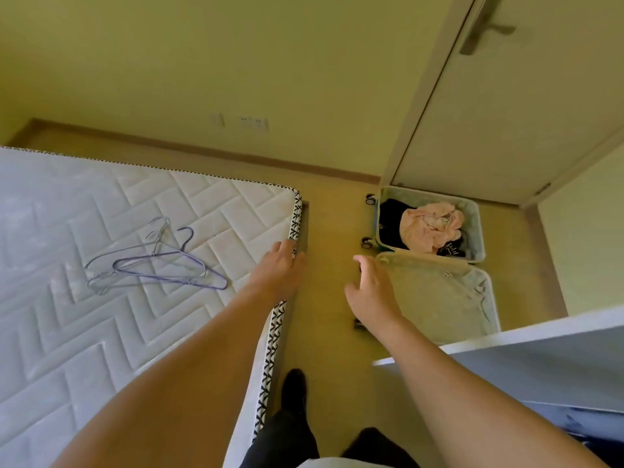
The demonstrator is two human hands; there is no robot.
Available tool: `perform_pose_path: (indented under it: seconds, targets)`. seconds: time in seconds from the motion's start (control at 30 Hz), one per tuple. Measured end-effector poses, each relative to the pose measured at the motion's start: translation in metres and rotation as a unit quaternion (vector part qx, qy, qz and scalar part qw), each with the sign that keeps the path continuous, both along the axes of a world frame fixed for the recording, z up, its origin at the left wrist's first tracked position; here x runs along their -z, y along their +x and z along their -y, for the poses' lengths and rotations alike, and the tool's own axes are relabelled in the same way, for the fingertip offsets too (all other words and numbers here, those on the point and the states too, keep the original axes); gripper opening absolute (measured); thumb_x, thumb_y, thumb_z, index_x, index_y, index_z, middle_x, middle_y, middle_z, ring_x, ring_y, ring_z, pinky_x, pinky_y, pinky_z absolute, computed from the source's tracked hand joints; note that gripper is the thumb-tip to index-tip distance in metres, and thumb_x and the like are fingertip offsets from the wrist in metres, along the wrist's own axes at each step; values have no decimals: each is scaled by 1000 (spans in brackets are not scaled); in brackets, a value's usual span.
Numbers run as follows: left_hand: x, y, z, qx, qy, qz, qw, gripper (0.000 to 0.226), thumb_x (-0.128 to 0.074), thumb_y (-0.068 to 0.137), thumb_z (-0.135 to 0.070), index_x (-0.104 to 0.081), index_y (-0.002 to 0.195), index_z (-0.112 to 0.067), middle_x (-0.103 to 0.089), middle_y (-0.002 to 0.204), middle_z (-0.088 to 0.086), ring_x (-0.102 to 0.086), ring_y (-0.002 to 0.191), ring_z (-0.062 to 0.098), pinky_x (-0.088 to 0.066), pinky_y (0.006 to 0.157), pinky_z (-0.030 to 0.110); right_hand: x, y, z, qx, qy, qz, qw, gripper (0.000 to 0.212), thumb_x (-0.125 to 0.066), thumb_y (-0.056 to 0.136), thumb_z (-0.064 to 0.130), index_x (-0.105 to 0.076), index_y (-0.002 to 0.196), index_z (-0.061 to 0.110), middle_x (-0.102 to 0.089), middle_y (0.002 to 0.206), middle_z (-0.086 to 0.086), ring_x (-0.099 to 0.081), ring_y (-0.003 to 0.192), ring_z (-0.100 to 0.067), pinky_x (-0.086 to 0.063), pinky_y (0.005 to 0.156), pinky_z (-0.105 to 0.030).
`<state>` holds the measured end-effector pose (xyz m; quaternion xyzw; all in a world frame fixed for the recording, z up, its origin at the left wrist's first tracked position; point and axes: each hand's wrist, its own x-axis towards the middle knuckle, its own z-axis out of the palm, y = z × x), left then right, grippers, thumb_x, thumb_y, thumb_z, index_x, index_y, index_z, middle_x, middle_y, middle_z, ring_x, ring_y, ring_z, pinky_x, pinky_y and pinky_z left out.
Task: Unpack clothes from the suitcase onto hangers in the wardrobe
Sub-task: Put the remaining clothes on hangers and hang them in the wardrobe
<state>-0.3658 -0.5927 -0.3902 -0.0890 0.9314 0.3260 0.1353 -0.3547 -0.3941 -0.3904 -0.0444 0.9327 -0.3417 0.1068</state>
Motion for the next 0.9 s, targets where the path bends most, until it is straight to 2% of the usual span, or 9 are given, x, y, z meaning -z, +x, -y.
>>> perform_pose_path:
  seconds: [0.13,0.23,0.43,0.7,0.8,0.9]
  targets:
    - [-8,-62,-9,43,12,9,999,42,-32,101,-37,-42,133,-13,-44,140,7,-45,124,26,-39,96,38,-5,-50,5,34,-2,10,999,52,-52,92,12,-38,142,14,-43,143,-3,-40,130,-19,-37,109,-35]
    - [-10,-109,-26,71,20,30,997,39,-32,99,-37,-43,128,-13,-48,133,10,-48,117,29,-43,95,43,-7,-90,-6,69,0,24,997,51,-51,93,13,-39,142,14,-44,141,-3,-42,129,-19,-38,107,-35]
    - [-12,-191,-71,142,-10,54,988,48,-30,100,-39,-34,142,-18,-41,143,8,-44,127,28,-39,104,46,6,-159,-37,143,-5,53,988,50,-52,92,12,-41,141,11,-44,142,-5,-40,132,-20,-36,109,-35]
    - [2,-319,-148,304,-48,79,948,45,-29,103,-32,-33,144,-14,-35,149,7,-40,131,29,-36,107,45,25,-241,-98,285,-9,99,954,44,-51,93,15,-45,137,15,-47,137,-4,-47,125,-21,-42,102,-34]
    - [21,-384,-180,348,-60,78,932,43,-32,104,-29,-35,143,-11,-36,148,9,-39,132,31,-34,108,42,35,-294,-123,336,0,104,936,48,-49,93,14,-41,140,14,-44,141,-6,-43,128,-22,-38,102,-30]
    - [38,-445,-207,382,-59,92,918,47,-35,103,-31,-32,147,-14,-35,150,11,-40,133,32,-34,106,40,42,-340,-145,375,3,104,921,48,-50,93,14,-40,140,12,-45,140,-7,-47,123,-22,-35,90,-23]
